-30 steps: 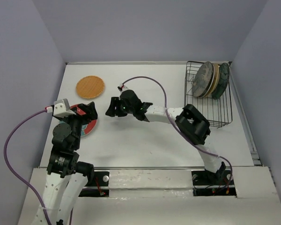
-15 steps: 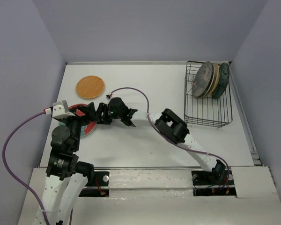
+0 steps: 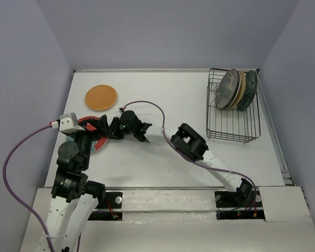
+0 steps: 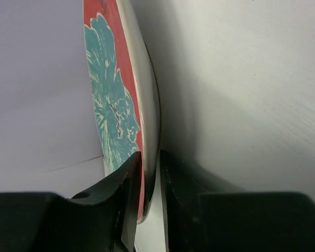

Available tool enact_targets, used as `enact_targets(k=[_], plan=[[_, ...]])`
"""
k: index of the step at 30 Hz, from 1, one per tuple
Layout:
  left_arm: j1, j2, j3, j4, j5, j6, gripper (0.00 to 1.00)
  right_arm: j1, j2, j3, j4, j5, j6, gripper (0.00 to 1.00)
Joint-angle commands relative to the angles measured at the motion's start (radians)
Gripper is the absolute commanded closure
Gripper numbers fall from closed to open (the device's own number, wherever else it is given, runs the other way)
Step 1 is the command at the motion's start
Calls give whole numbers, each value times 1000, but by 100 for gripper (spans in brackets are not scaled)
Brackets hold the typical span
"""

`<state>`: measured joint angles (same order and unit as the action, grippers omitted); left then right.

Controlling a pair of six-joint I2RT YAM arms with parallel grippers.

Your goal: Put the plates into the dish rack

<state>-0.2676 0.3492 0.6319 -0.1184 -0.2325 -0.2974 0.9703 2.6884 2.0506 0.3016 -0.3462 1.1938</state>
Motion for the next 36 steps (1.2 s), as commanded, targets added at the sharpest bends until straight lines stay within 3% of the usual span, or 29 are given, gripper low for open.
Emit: enact_targets(k=[1,3,9,21,28,30,36], plan=[[-2,-13,3,51,4,4,1,11,24,26,-62,12,-8,78],[-2,-13,3,51,4,6,1,11,16,16,-59,13,-2,93],[-2,-7,5,49,9,9,1,11,-88,-168,71,-2,3,93],[4,-16,0,53,18,9,1,2,-683,-602,79,222,-321,93],[5,-24,-1,57,39,9,1,-148,-961,-834,48,291,-413,93],[7,-32,0,56,44,6,1,-232,-1112,-898,36,274,-444,93],[1,-70,-3,57,65,1,1,-499,-1337,-845,-285,397,-652,93]])
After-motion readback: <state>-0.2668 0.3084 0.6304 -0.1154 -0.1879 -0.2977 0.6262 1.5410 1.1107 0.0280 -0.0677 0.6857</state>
